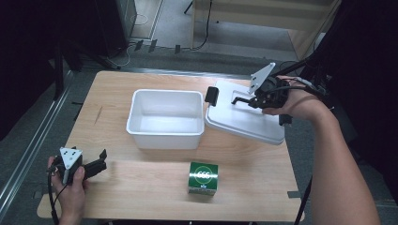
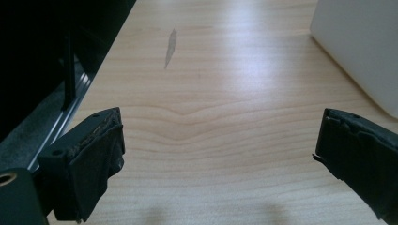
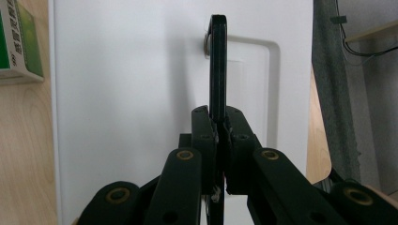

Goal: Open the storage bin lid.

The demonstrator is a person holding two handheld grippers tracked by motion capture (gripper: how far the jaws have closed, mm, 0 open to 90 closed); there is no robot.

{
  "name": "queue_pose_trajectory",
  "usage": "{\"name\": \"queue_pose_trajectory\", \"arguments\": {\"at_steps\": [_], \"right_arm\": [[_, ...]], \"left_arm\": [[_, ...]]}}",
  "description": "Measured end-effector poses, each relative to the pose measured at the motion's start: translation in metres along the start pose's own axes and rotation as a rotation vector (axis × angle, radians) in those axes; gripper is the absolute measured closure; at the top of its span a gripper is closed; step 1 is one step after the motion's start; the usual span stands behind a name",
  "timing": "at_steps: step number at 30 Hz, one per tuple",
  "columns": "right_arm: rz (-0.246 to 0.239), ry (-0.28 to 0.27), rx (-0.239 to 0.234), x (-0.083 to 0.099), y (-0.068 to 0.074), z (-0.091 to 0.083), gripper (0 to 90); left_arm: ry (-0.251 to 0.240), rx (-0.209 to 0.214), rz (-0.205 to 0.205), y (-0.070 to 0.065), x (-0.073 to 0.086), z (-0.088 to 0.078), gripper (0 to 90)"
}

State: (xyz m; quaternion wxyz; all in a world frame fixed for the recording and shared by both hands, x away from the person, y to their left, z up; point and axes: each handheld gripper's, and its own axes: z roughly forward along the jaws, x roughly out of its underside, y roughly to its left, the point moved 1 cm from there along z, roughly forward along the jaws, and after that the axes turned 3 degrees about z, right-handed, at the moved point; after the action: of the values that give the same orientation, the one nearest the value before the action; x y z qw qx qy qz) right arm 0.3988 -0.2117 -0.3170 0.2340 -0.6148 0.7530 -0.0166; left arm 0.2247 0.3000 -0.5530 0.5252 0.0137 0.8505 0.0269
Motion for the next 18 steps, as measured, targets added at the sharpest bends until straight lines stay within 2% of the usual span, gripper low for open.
{"name": "queue_pose_trajectory", "arguments": {"at_steps": [2, 6, 12, 18], "right_arm": [[0.008, 0.001, -0.002, 0.005, 0.001, 0.003, 85.4], [0.026, 0.003, -0.012, 0.014, 0.003, 0.009, 85.4], [0.034, 0.021, -0.016, 0.024, 0.006, 0.013, 85.4], [0.039, 0.041, -0.031, 0.035, 0.010, 0.025, 85.4]], "left_arm": [[-0.009, 0.005, 0.010, -0.001, 0.000, -0.001, 2.3], [0.011, 0.005, 0.018, -0.003, 0.001, 0.001, 2.3], [-0.001, 0.025, -0.014, 0.000, 0.002, 0.001, 2.3], [0.004, 0.027, -0.010, 0.000, 0.002, 0.001, 2.3]]}}
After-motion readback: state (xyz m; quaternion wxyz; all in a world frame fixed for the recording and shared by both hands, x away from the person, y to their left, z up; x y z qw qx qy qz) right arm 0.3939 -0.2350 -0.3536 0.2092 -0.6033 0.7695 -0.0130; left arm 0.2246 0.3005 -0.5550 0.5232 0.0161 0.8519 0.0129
